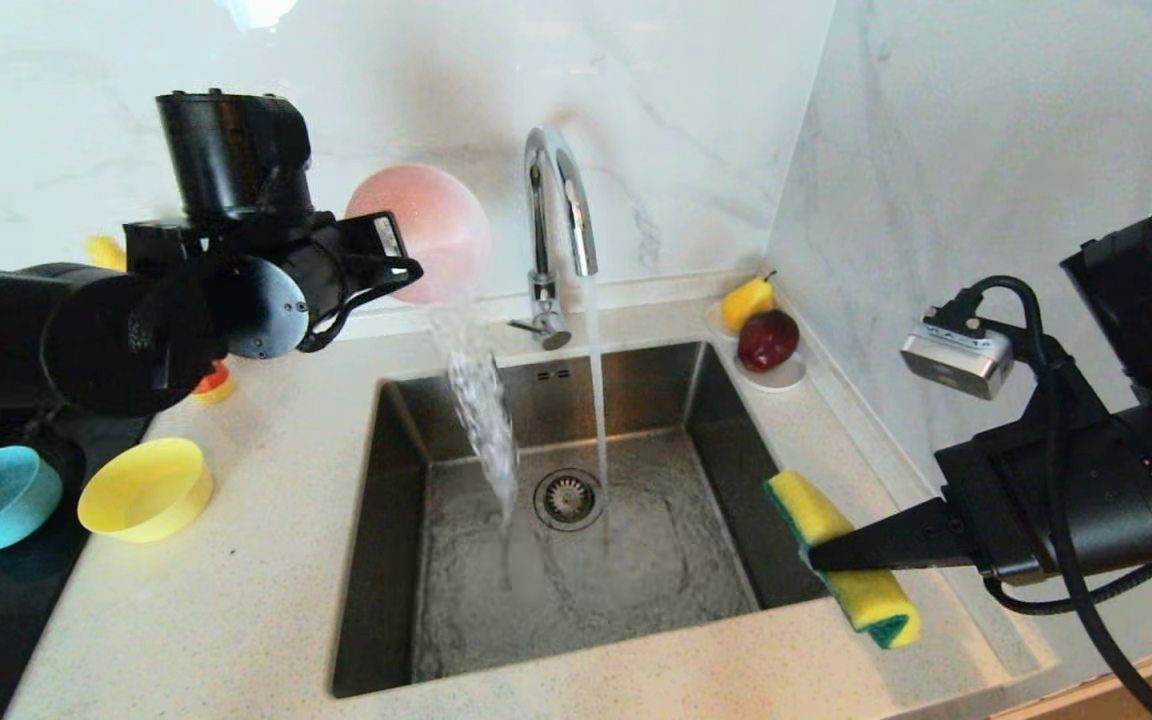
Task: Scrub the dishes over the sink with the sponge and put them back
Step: Wash the bowl
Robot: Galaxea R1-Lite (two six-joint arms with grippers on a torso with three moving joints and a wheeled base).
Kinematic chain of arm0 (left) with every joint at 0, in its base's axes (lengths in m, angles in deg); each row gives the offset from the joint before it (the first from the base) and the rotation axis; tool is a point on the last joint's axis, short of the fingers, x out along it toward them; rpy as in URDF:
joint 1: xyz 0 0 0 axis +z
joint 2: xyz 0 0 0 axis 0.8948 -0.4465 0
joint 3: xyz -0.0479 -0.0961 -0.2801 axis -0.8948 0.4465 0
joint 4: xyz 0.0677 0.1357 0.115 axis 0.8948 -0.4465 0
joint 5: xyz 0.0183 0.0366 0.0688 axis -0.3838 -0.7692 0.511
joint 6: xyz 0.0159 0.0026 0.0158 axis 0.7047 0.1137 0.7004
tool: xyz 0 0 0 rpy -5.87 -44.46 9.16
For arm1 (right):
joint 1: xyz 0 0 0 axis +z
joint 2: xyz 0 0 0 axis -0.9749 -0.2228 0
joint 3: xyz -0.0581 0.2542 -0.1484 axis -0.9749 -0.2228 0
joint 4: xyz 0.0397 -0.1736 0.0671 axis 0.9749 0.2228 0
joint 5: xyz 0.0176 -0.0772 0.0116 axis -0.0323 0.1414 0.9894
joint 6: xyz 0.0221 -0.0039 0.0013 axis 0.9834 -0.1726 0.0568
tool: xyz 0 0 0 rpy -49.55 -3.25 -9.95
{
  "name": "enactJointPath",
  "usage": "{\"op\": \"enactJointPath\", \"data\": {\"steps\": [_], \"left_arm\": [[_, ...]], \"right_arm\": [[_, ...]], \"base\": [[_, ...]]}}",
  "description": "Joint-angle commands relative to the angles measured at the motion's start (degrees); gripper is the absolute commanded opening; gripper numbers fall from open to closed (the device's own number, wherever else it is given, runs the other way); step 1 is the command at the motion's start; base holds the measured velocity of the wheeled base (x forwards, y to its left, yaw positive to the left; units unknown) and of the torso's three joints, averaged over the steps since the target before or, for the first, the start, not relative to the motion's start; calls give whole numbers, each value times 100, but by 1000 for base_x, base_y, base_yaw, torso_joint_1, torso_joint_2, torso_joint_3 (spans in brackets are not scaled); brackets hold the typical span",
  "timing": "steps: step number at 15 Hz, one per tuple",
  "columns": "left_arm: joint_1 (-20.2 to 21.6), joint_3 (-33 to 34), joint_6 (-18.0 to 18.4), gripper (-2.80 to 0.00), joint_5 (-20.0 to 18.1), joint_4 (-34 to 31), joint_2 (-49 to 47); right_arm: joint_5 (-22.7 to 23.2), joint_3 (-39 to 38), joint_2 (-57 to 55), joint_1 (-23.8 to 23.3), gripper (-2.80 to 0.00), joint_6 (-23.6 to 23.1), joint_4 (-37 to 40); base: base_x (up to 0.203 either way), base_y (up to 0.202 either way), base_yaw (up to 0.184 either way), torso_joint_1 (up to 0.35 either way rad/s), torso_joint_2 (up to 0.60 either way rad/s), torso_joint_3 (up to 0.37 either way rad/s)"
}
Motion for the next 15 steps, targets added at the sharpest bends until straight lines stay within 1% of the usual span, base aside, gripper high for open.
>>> {"op": "enactJointPath", "data": {"steps": [1,2,4,6,7,8,10,12,13,14,15], "left_arm": [[5,376,367,-280,-13,1755,118],[5,492,557,-280,-62,2261,141],[5,1011,904,-280,-378,2962,251],[5,1547,1463,-280,-796,4042,350],[5,1693,1742,-280,-986,4466,372],[5,1771,1882,-280,-1085,4655,407],[19,1766,1868,-280,-1105,4552,472],[52,1798,1757,-280,-1087,4148,532],[55,1813,1635,-280,-1090,3747,600],[56,1809,1462,-280,-1143,3169,736],[57,1802,1259,-280,-1292,2158,925]], "right_arm": [[14,-3,16,2,-280,20,32],[19,-6,8,2,-280,20,40],[23,-3,0,2,-280,20,50],[31,-38,8,2,-280,20,50],[31,-47,0,11,-280,28,50],[31,-47,3,14,-280,28,50],[31,-33,31,78,-280,48,50],[31,-14,103,90,-280,42,50],[31,1,136,93,-280,36,50],[35,39,227,131,-280,30,50],[34,83,254,169,-280,28,35]], "base": [[0,0,0,0,0,0],[0,0,0,0,0,0],[0,0,0,0,0,0],[0,0,0,0,0,0],[0,0,0,0,0,0],[0,0,0,0,0,0],[0,0,0,0,0,0],[0,0,0,0,0,0],[0,0,0,0,0,0],[0,0,0,0,0,0],[0,0,0,0,0,0]]}}
